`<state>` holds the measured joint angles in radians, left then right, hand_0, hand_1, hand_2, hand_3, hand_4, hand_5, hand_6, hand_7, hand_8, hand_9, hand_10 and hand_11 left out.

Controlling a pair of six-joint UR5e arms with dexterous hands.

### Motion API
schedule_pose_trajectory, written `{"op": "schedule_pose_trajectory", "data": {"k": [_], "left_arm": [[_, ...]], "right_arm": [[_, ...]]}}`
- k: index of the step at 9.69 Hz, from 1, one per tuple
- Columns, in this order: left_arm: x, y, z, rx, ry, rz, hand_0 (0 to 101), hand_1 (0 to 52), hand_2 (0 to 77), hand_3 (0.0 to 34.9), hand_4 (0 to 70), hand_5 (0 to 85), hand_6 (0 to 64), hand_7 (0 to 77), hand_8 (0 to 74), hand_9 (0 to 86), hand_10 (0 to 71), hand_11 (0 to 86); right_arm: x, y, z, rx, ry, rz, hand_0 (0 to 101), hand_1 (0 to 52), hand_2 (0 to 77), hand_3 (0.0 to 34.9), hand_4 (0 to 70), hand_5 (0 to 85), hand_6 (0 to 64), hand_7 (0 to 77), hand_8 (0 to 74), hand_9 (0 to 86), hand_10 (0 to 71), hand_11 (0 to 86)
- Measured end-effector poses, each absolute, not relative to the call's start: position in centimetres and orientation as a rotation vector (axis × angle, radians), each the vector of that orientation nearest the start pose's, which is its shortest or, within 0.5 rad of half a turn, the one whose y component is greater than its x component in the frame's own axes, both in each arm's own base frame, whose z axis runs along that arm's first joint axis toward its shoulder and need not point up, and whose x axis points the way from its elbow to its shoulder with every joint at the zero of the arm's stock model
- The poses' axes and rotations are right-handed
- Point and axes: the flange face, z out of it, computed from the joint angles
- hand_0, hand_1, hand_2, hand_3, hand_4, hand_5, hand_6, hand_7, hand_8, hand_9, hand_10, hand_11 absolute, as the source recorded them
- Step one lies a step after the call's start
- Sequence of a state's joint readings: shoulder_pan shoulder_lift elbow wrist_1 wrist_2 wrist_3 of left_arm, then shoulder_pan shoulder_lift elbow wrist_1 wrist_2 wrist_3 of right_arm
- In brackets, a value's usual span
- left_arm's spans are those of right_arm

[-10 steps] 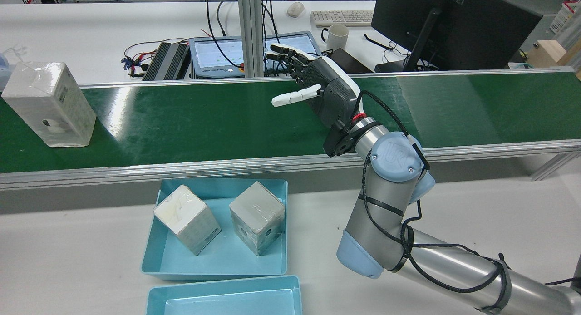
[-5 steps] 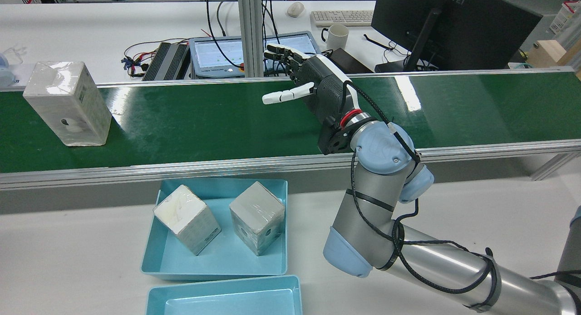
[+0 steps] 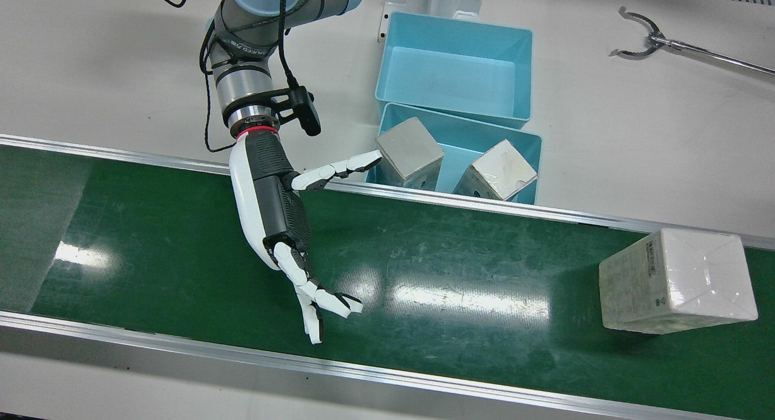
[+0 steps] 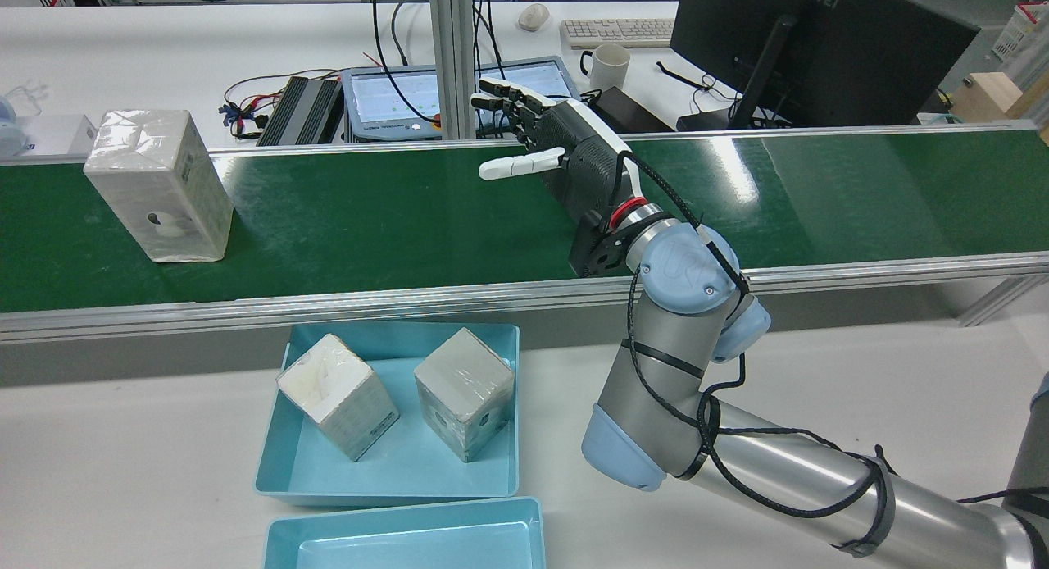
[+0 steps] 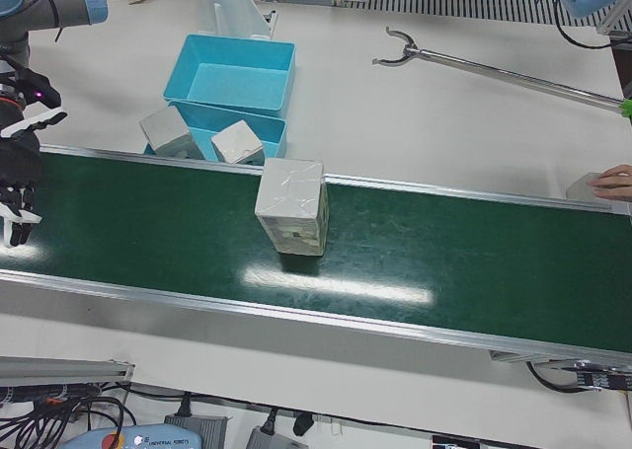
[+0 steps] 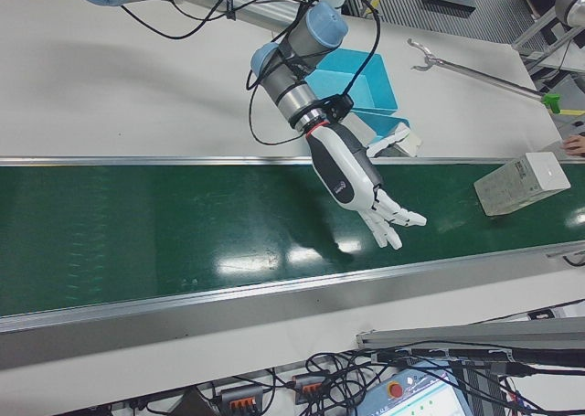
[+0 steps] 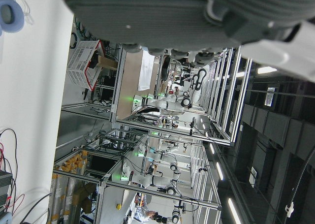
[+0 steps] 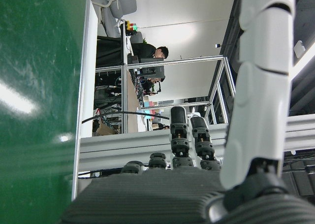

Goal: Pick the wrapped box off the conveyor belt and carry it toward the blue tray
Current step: 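Hold the right hand open over the belt as the wrapped box approaches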

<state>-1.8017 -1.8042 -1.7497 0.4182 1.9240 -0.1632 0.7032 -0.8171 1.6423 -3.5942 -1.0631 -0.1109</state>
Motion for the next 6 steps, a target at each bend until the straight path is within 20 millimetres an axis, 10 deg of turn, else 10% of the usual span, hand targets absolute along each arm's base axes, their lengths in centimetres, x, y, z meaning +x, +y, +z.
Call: {"op": "schedule_pose_trajectory", "data": {"k": [6], "left_arm": [[-22.2, -51.3, 51.9, -0.321, 2.214, -2.249, 0, 0.0, 0.5, 0.0, 0.0, 1.1, 0.5, 0.5, 1.1, 0.5, 0.5, 0.5]], "right_arm": [[-41.3, -58.1, 24.2, 0.555, 2.652, -1.852, 49, 15.8, 8.7, 0.0, 13.1, 14.7, 8.7, 23.5, 2.2, 4.4, 0.0, 1.6]]}}
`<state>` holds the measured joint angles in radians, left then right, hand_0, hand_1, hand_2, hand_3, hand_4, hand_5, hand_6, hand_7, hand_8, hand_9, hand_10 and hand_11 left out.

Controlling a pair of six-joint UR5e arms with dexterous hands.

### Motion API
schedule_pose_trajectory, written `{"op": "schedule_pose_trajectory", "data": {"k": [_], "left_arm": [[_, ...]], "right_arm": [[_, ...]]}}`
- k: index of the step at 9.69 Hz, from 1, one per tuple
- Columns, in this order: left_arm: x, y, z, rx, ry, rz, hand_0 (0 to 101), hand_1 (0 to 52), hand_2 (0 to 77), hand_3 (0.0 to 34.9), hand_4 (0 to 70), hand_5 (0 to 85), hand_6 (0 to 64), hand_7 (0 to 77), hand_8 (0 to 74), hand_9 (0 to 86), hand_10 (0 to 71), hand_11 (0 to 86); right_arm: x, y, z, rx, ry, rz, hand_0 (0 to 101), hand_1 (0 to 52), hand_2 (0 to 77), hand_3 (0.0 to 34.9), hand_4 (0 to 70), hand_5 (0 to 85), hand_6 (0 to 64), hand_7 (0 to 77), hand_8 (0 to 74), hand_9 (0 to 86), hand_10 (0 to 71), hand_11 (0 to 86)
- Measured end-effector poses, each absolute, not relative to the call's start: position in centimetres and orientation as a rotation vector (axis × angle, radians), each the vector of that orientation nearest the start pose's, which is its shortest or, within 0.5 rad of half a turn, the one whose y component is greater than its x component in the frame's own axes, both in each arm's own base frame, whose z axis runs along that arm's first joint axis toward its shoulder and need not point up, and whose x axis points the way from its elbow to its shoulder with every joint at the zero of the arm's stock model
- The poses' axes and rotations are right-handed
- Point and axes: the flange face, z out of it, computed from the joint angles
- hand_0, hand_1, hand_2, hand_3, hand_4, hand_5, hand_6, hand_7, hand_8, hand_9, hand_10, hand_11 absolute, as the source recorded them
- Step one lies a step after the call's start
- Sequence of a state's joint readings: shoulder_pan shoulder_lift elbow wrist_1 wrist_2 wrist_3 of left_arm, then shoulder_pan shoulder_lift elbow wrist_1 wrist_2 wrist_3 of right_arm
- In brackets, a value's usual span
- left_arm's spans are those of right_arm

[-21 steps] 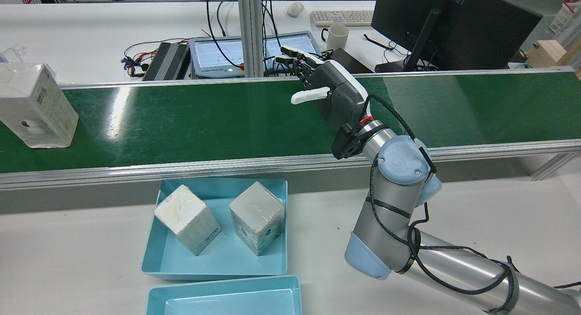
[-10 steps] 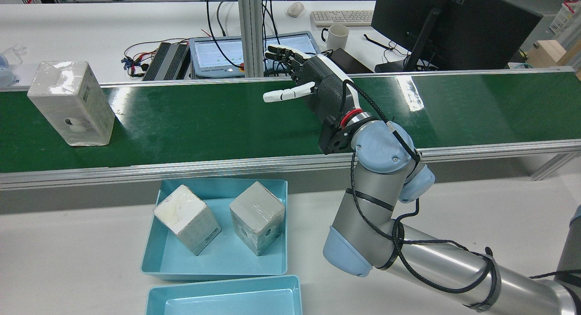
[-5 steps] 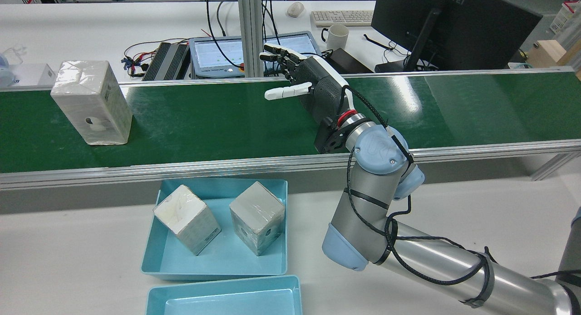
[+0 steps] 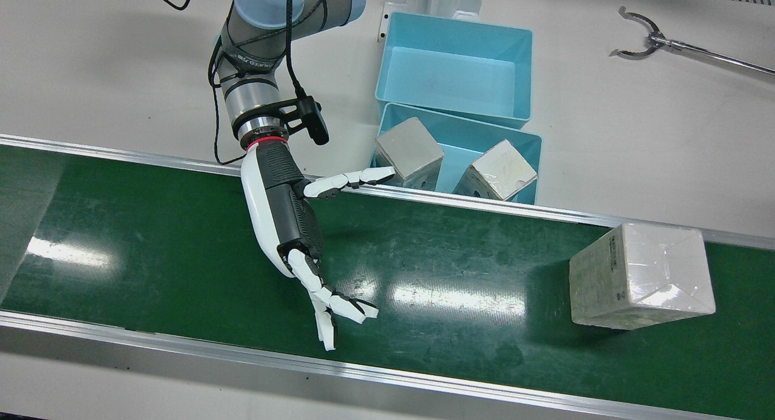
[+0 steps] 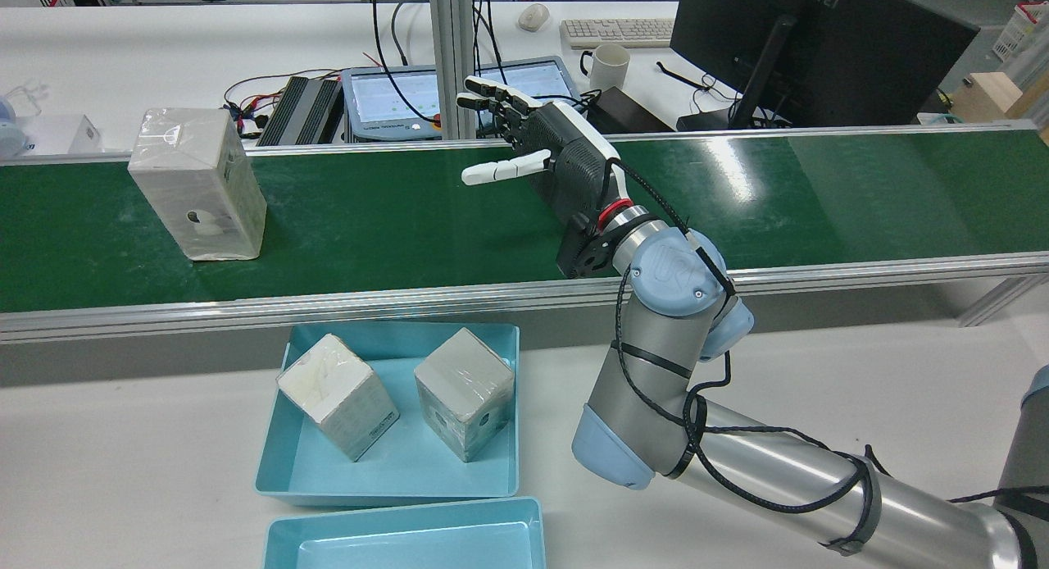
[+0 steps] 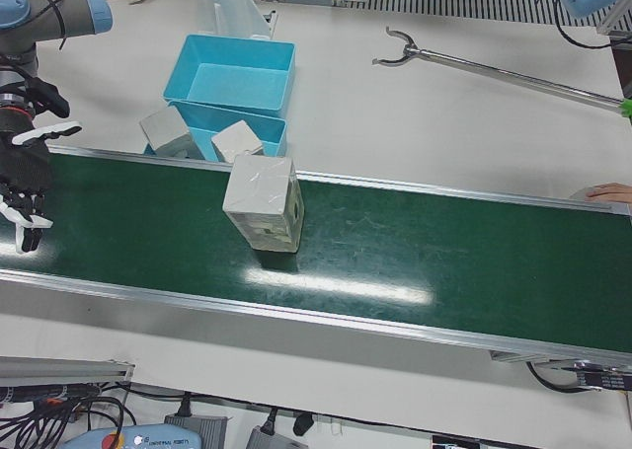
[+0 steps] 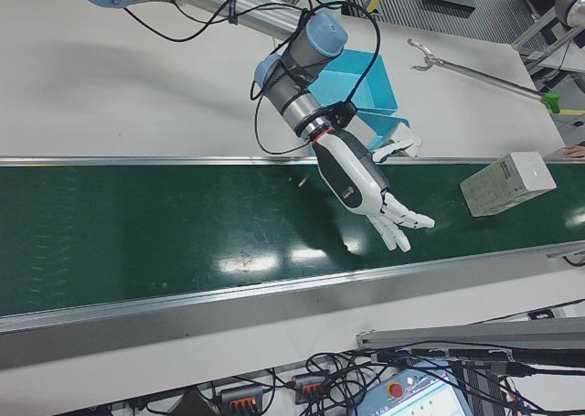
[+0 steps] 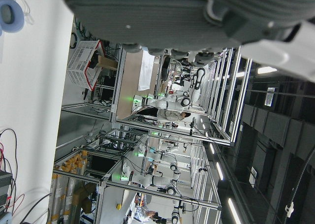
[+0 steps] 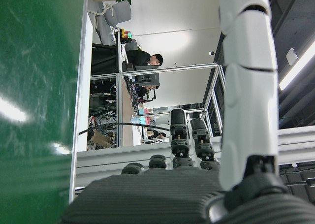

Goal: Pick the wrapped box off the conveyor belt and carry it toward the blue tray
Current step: 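Hold the right hand open over the belt as the wrapped box approaches, then move the right hand against the plastic-wrapped white box on the belt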

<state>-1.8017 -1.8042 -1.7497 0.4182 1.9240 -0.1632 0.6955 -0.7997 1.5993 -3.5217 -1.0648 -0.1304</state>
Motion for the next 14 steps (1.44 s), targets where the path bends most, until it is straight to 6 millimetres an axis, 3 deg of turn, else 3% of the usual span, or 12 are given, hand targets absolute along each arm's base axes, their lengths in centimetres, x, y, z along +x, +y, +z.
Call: {"op": "schedule_pose_trajectory", "data": {"k": [2, 3, 7, 8, 9, 11, 12, 14], "left_arm": [[-22.2, -51.3, 51.9, -0.321, 2.214, -2.249, 0, 0.0, 0.5, 0.0, 0.0, 1.1, 0.5, 0.5, 0.5, 0.5, 0.5, 0.5], [-22.2, -51.3, 51.9, -0.321, 2.214, -2.249, 0, 0.0, 0.5, 0.0, 0.0, 1.1, 0.5, 0.5, 1.1, 0.5, 0.5, 0.5], [-22.2, -51.3, 51.9, -0.321, 2.214, -2.249, 0, 0.0, 1.1, 0.0, 0.0, 1.1, 0.5, 0.5, 1.1, 0.5, 0.5, 0.5], [-22.2, -51.3, 51.9, -0.321, 2.214, -2.249, 0, 0.0, 0.5, 0.0, 0.0, 1.1, 0.5, 0.5, 0.5, 0.5, 0.5, 0.5], [-22.2, -51.3, 51.9, -0.321, 2.214, -2.249, 0, 0.0, 0.5, 0.0, 0.0, 1.1, 0.5, 0.5, 0.5, 0.5, 0.5, 0.5], [-22.2, -51.3, 51.9, -0.321, 2.214, -2.249, 0, 0.0, 0.5, 0.0, 0.0, 1.1, 0.5, 0.5, 1.1, 0.5, 0.5, 0.5], [-22.2, -51.3, 51.9, -0.321, 2.214, -2.249, 0, 0.0, 1.1, 0.0, 0.0, 1.1, 0.5, 0.5, 1.1, 0.5, 0.5, 0.5], [-22.2, -51.3, 51.9, -0.321, 2.214, -2.249, 0, 0.0, 1.1, 0.0, 0.0, 1.1, 0.5, 0.5, 1.1, 0.5, 0.5, 0.5]], "right_arm": [[-42.0, -58.3, 23.1, 0.556, 2.658, -1.846, 49, 14.7, 8.7, 1.2, 12.0, 14.2, 7.6, 20.7, 0.5, 2.2, 0.0, 1.1], [-42.3, -58.3, 22.6, 0.552, 2.658, -1.855, 51, 18.5, 8.2, 1.3, 12.5, 17.5, 7.6, 22.9, 1.1, 3.3, 0.0, 1.1], [-42.2, -58.0, 21.0, 0.484, 2.695, -1.904, 52, 18.5, 9.8, 0.7, 11.5, 17.5, 7.6, 20.7, 1.1, 3.3, 0.0, 1.1], [-42.3, -57.9, 21.1, 0.47, 2.704, -1.911, 50, 14.7, 10.9, 0.0, 11.5, 17.5, 6.0, 20.7, 1.1, 3.3, 0.0, 1.1], [-42.6, -57.8, 21.3, 0.467, 2.707, -1.915, 50, 14.7, 10.9, 0.0, 10.4, 15.8, 6.0, 20.2, 1.1, 3.3, 0.0, 1.1], [-43.5, -57.3, 21.6, 0.489, 2.712, -1.893, 47, 7.1, 5.5, 1.3, 10.9, 13.6, 6.0, 20.7, 0.5, 3.3, 0.0, 1.1], [-43.9, -57.2, 21.7, 0.502, 2.714, -1.872, 47, 12.0, 4.4, 1.2, 10.4, 14.2, 6.0, 20.7, 0.5, 3.3, 0.0, 1.1], [-44.2, -57.1, 21.9, 0.514, 2.719, -1.855, 47, 12.0, 4.4, 0.0, 10.9, 14.2, 7.6, 21.8, 1.1, 2.7, 0.0, 1.1]]}}
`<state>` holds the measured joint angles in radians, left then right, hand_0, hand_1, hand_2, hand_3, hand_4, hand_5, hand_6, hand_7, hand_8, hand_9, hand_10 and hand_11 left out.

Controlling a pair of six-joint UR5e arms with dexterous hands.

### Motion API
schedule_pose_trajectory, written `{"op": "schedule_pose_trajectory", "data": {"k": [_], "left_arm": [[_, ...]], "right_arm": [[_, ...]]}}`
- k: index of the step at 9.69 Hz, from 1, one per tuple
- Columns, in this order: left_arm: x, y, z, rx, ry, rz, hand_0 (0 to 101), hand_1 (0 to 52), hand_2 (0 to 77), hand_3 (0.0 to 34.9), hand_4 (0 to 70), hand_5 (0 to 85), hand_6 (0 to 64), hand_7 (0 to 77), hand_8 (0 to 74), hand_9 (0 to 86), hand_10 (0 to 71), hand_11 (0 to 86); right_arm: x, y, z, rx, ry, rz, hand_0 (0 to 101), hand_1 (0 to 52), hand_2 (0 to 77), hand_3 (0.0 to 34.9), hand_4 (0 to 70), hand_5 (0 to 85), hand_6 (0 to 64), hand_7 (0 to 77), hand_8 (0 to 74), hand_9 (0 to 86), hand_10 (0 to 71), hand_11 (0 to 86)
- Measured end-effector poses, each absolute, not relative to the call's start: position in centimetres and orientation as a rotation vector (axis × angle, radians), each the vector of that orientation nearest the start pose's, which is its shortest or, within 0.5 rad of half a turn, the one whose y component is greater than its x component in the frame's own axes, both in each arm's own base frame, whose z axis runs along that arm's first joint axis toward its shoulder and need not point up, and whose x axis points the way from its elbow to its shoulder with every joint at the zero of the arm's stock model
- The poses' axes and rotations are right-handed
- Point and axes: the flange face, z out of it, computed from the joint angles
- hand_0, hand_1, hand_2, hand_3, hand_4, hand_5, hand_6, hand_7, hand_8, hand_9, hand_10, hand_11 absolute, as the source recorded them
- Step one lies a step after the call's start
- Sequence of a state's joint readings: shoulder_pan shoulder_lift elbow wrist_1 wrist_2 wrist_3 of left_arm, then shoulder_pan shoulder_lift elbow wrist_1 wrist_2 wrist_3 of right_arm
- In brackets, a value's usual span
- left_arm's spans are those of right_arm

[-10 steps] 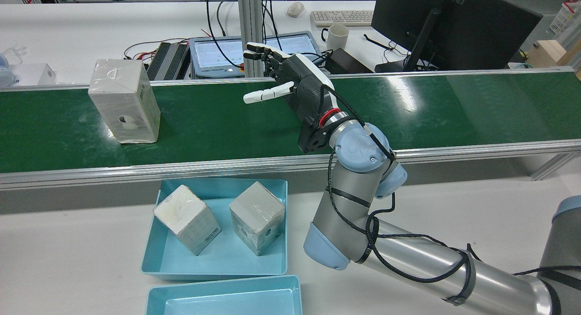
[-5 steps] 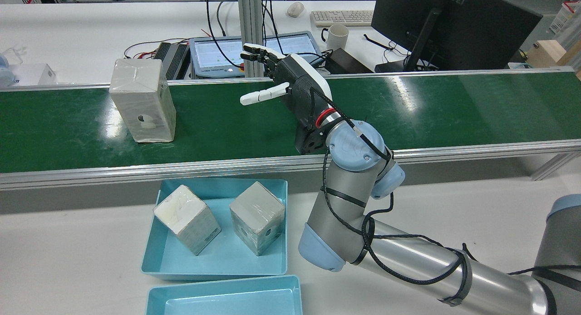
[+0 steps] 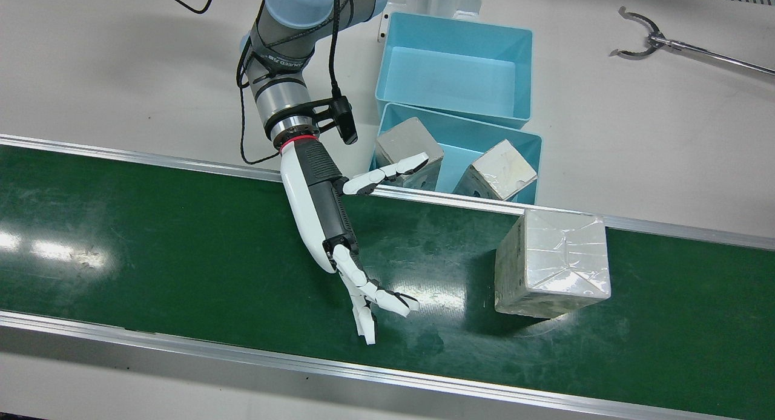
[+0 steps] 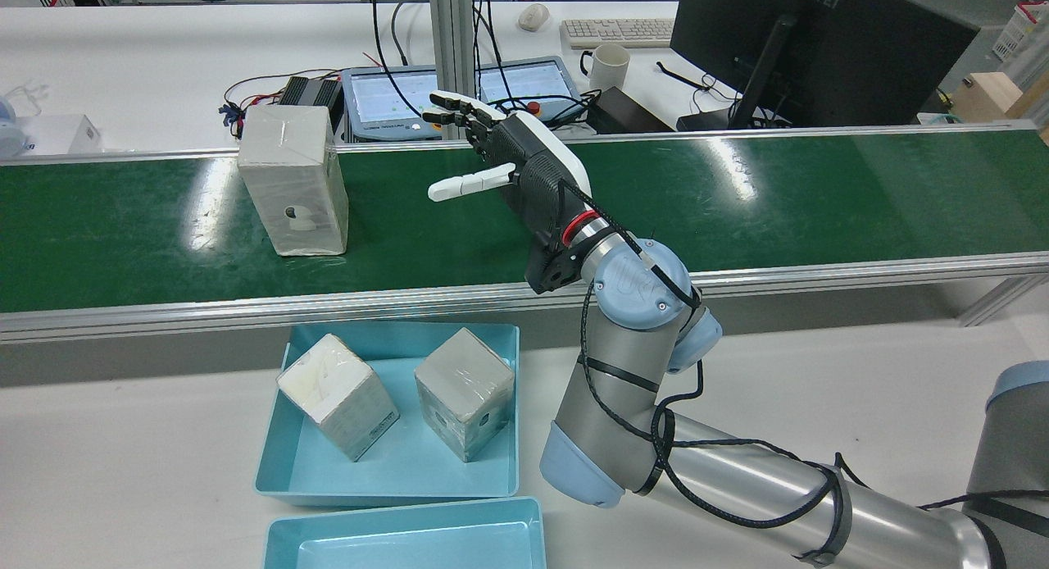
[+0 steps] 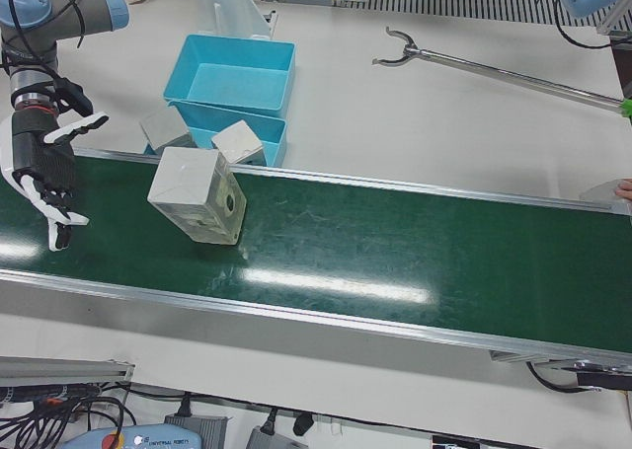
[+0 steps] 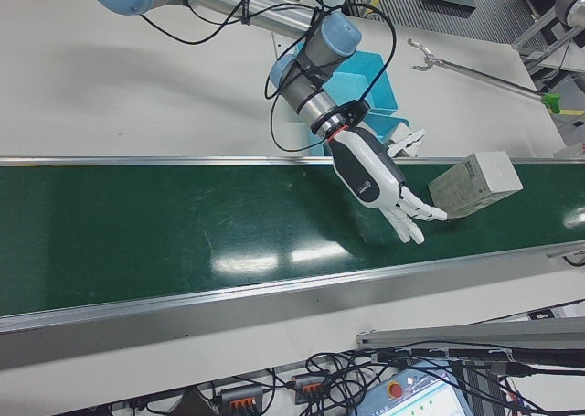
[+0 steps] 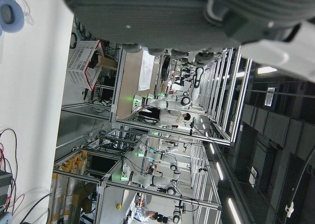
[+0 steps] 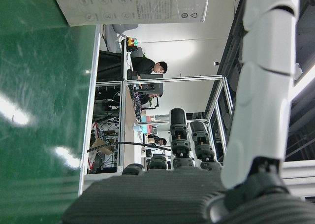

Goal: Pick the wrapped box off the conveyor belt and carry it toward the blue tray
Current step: 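Move the right hand against the plastic-wrapped white box on the belt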

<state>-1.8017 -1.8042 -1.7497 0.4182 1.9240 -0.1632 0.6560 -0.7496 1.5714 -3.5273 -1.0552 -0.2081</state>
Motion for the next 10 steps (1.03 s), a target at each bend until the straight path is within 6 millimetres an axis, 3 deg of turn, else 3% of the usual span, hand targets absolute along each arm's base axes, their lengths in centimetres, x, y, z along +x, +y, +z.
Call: {"op": "schedule_pose_trajectory", "data": {"k": [3, 10], "left_arm": [[-22.2, -51.3, 51.9, -0.321, 2.214, -2.249, 0, 0.0, 1.1, 0.0, 0.0, 1.1, 0.5, 0.5, 1.1, 0.5, 0.5, 0.5], [-22.2, -51.3, 51.9, -0.321, 2.214, -2.249, 0, 0.0, 1.1, 0.0, 0.0, 1.1, 0.5, 0.5, 1.1, 0.5, 0.5, 0.5]], "right_arm": [[-44.4, -57.1, 22.0, 0.515, 2.719, -1.855, 48, 13.6, 8.2, 2.1, 8.7, 14.2, 7.6, 19.6, 0.5, 2.7, 0.0, 1.1], [-44.9, -57.3, 23.3, 0.502, 2.714, -1.891, 48, 13.6, 6.5, 4.3, 8.7, 14.2, 6.5, 19.6, 0.5, 2.7, 0.0, 1.1]]}}
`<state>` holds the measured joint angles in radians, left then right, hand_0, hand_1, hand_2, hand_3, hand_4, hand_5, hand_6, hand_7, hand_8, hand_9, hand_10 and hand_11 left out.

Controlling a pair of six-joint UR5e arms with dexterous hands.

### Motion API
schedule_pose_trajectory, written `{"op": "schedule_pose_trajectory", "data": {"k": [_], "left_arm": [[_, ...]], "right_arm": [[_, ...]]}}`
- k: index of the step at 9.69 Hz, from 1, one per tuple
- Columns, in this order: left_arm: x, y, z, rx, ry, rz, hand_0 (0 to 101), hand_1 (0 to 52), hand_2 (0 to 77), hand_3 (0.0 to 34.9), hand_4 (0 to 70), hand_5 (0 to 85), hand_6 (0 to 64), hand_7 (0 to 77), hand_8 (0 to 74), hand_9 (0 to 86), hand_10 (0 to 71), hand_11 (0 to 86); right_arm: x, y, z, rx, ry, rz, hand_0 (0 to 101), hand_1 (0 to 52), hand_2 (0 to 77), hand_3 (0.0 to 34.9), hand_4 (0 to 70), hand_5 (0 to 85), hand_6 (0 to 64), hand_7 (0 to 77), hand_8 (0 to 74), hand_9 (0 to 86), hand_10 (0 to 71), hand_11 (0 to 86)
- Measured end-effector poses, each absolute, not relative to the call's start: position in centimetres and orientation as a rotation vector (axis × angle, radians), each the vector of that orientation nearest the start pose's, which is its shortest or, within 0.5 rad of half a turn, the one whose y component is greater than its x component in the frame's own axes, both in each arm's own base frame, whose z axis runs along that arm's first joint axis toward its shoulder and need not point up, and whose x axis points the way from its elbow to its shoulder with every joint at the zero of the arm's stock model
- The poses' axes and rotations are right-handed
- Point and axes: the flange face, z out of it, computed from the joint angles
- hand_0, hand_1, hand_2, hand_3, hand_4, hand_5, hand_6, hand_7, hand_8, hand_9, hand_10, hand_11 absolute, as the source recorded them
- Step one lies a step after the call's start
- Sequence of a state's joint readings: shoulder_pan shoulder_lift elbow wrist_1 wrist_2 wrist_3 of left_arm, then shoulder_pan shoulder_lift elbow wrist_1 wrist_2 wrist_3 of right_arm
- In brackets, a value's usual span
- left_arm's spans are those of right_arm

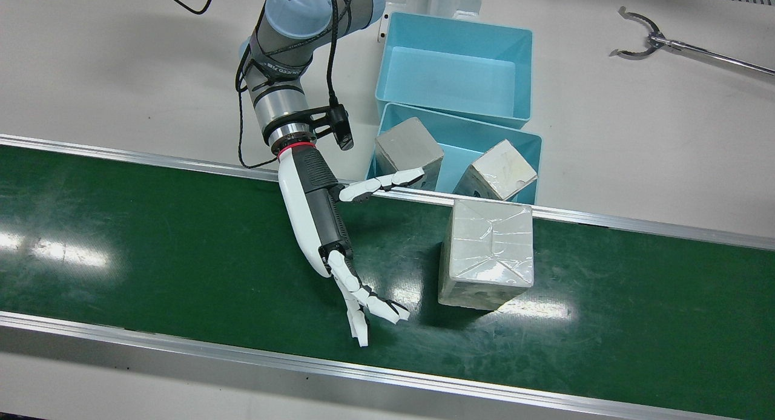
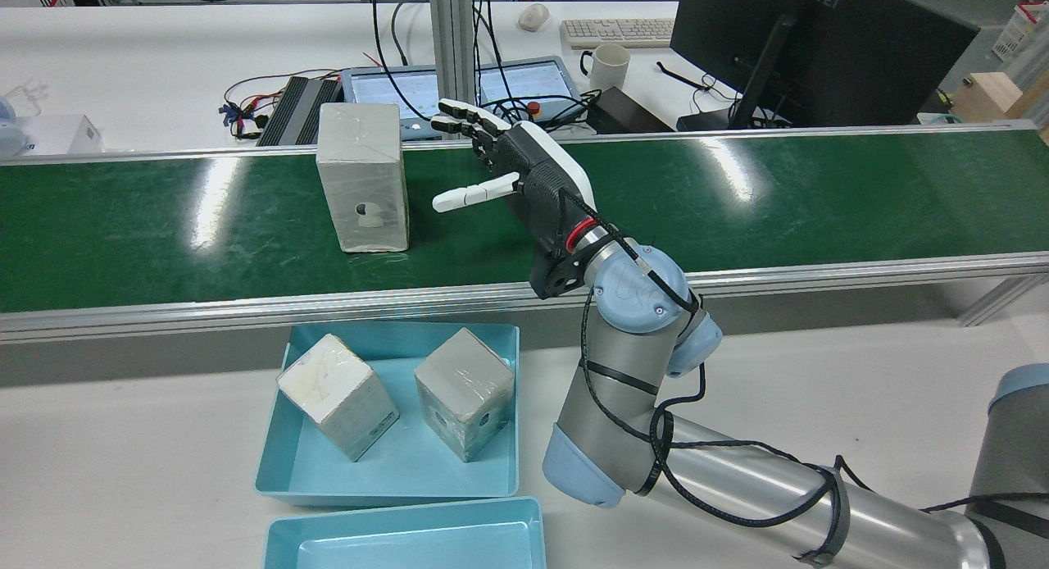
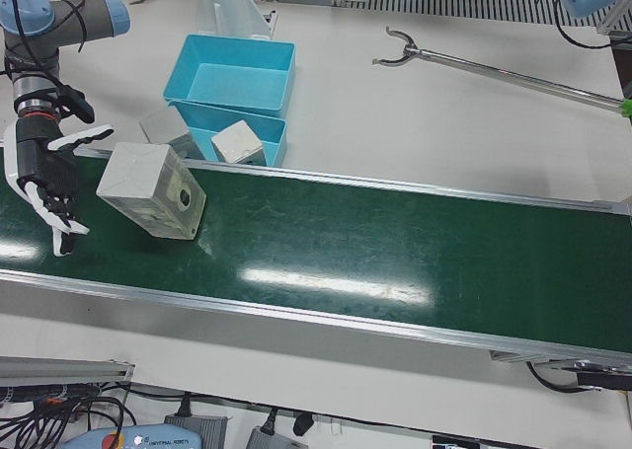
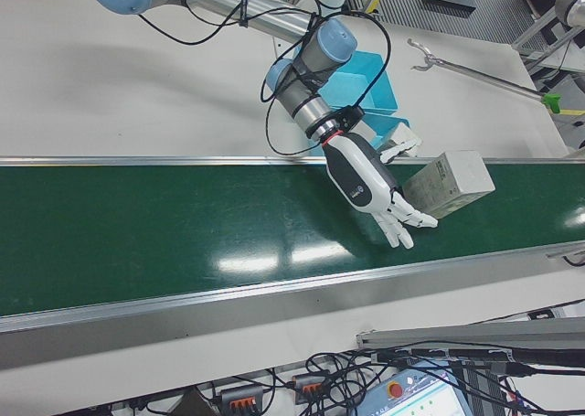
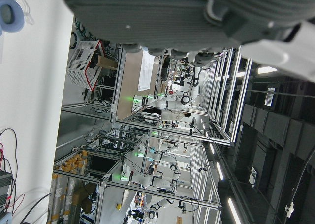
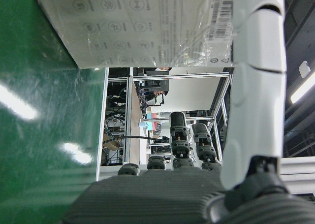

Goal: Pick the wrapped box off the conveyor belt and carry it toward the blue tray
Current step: 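Move the right hand against the plastic-wrapped white box on the belt, then close the right hand fingers around the wrapped box and lift it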

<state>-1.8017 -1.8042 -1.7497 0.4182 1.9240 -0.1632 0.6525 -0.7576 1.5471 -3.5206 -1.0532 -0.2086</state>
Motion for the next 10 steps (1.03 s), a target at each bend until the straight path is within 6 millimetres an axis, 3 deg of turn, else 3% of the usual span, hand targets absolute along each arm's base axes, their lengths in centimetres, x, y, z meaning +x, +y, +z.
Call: {"op": "schedule_pose_trajectory", "data": {"k": [6, 7, 10], "left_arm": [[-22.22, -51.33, 51.91, -0.321, 2.214, -2.249, 0, 0.0, 1.1, 0.0, 0.0, 1.1, 0.5, 0.5, 0.5, 0.5, 0.5, 0.5], [-22.22, -51.33, 51.9, -0.321, 2.214, -2.249, 0, 0.0, 1.1, 0.0, 0.0, 1.1, 0.5, 0.5, 1.1, 0.5, 0.0, 0.5], [-22.22, -51.33, 51.9, -0.321, 2.214, -2.249, 0, 0.0, 0.5, 0.0, 0.0, 1.1, 0.5, 0.5, 1.1, 0.5, 0.5, 0.5]], "right_arm": [[-45.08, -57.12, 23.23, 0.508, 2.716, -1.891, 48, 13.6, 6.5, 4.2, 9.8, 14.2, 6.5, 19.6, 0.5, 2.7, 0.0, 1.1], [-45.09, -57.11, 23.23, 0.508, 2.715, -1.891, 48, 14.7, 6.5, 1.1, 10.9, 16.4, 7.6, 22.9, 2.2, 4.4, 0.0, 1.1], [-45.06, -57.12, 23.12, 0.507, 2.715, -1.889, 48, 14.7, 7.1, 1.2, 10.9, 16.4, 7.6, 22.9, 2.2, 4.4, 0.0, 1.1]]}}
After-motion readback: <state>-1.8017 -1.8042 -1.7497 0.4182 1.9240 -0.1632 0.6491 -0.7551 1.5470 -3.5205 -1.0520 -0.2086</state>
